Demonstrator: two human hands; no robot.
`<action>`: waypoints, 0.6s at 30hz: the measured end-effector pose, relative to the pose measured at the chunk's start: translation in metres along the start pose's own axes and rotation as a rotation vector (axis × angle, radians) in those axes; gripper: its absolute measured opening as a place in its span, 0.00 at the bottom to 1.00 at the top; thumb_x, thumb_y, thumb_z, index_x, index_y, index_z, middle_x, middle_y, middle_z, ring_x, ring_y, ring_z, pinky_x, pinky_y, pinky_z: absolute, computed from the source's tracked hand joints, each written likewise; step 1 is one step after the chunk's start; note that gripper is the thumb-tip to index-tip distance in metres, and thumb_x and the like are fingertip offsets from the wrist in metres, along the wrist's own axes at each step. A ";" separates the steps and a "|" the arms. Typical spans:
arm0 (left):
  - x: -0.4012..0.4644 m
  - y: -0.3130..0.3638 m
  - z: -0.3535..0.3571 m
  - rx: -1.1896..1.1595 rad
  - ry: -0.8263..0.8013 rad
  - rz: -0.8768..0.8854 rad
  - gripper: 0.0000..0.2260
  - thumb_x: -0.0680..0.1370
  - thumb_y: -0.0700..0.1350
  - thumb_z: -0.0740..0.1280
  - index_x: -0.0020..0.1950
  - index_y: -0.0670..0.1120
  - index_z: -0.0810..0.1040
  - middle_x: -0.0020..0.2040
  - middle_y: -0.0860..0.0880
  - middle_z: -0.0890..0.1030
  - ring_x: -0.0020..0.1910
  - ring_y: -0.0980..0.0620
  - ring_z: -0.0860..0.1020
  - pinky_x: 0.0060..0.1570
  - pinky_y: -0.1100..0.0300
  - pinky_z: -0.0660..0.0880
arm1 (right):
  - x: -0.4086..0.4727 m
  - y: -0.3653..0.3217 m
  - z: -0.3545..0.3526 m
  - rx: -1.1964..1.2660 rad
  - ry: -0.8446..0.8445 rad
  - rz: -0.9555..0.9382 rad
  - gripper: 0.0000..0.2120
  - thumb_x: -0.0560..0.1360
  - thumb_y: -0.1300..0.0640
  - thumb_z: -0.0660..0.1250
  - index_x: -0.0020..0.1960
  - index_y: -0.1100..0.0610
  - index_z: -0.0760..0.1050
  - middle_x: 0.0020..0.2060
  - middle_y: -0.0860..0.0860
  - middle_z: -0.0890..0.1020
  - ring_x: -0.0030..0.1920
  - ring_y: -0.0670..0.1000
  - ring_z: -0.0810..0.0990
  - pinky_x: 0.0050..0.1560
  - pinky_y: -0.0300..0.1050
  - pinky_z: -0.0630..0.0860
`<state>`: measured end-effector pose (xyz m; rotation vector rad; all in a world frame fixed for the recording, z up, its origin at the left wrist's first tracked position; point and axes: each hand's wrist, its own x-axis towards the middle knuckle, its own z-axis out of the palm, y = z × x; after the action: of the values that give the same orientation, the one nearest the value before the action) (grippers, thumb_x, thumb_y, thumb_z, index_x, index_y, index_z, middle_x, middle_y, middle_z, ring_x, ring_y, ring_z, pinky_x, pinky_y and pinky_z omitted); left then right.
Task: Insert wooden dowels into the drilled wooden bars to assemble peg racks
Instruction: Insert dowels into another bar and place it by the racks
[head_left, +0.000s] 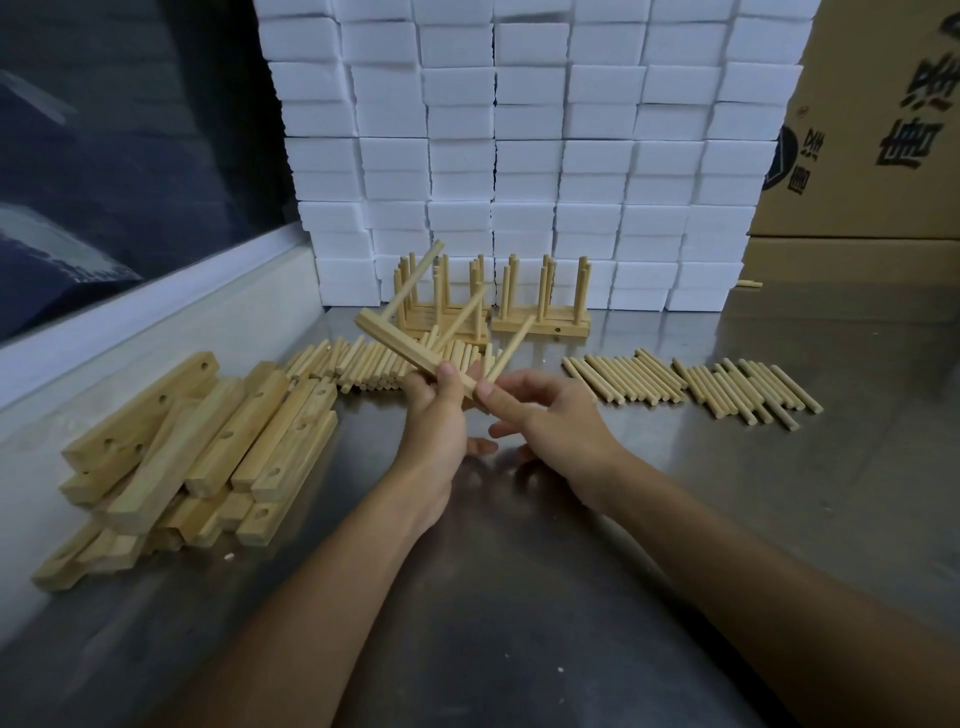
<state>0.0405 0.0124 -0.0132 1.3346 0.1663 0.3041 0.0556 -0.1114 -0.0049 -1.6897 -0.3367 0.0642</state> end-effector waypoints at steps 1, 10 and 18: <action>0.000 -0.001 0.001 -0.003 -0.022 -0.006 0.03 0.85 0.53 0.53 0.52 0.59 0.64 0.57 0.57 0.82 0.52 0.55 0.83 0.37 0.53 0.79 | 0.000 -0.001 0.000 0.055 -0.023 0.031 0.11 0.76 0.49 0.72 0.52 0.55 0.82 0.46 0.48 0.86 0.39 0.46 0.85 0.33 0.37 0.77; 0.008 -0.003 -0.011 0.131 0.184 0.044 0.10 0.81 0.45 0.66 0.57 0.51 0.66 0.48 0.48 0.80 0.40 0.49 0.82 0.29 0.59 0.76 | 0.011 0.005 -0.028 -0.152 0.138 0.101 0.04 0.78 0.56 0.70 0.47 0.54 0.83 0.41 0.53 0.83 0.41 0.48 0.80 0.38 0.40 0.78; 0.004 -0.010 -0.027 1.192 0.071 0.450 0.03 0.80 0.47 0.63 0.51 0.53 0.70 0.37 0.55 0.77 0.38 0.53 0.76 0.37 0.56 0.68 | 0.052 0.011 -0.071 -0.402 0.438 0.008 0.04 0.78 0.55 0.70 0.48 0.55 0.82 0.36 0.50 0.82 0.35 0.48 0.79 0.37 0.43 0.78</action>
<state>0.0376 0.0368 -0.0285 2.5533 0.0975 0.6893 0.1244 -0.1672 0.0027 -2.0421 -0.0100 -0.3867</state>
